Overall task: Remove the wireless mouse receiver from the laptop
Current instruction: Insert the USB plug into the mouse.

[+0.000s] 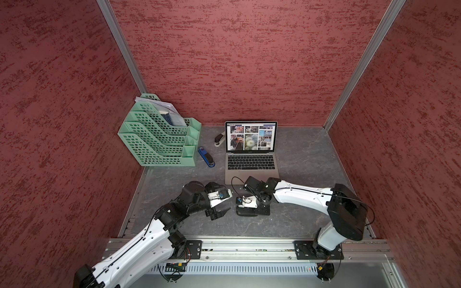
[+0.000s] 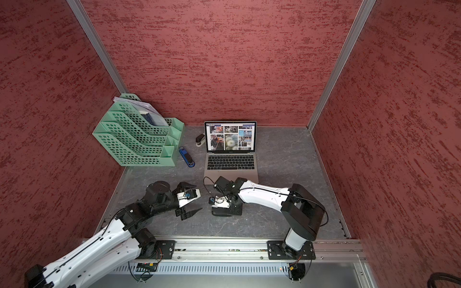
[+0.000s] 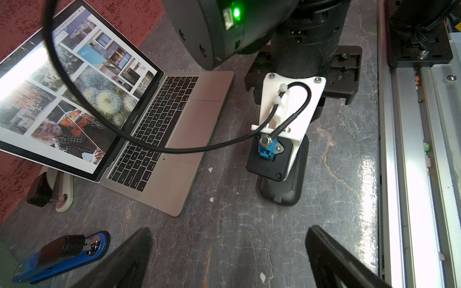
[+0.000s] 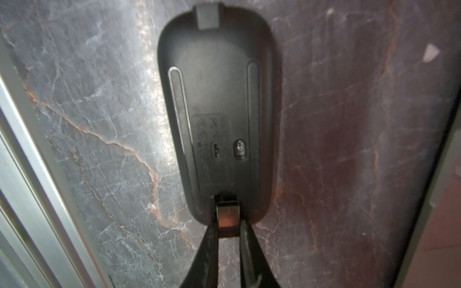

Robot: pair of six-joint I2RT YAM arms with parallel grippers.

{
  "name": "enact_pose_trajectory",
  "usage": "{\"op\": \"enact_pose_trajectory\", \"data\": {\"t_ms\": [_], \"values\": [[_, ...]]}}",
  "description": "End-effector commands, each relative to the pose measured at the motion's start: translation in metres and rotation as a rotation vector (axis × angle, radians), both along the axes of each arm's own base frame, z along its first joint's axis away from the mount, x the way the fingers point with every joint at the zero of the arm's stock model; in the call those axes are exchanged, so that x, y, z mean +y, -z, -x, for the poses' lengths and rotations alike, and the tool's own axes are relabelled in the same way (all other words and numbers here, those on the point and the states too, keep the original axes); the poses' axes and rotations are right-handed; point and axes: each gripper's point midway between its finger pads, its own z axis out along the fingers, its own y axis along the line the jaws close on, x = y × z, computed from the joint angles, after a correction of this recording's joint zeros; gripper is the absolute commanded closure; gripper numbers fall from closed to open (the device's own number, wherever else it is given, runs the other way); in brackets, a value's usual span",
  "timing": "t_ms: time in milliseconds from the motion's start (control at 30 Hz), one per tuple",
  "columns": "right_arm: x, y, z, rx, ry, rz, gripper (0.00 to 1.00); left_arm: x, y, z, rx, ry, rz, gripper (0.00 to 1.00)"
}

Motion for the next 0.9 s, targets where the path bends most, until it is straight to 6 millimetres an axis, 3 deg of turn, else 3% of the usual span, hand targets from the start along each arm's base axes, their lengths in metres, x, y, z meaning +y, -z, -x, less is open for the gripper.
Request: {"op": "enact_pose_trajectory", "data": {"t_ms": [0, 867], "values": [[0.0072, -0.0120, -0.0075, -0.024, 0.004, -0.026, 1.00, 0.0003, 0.0029, 0.0037, 0.002, 0.018, -0.003, 0.00], [0.0055, -0.0042, -0.0042, 0.002, 0.016, -0.012, 1.00, 0.0013, 0.0061, 0.0043, 0.005, 0.019, -0.014, 0.00]]}}
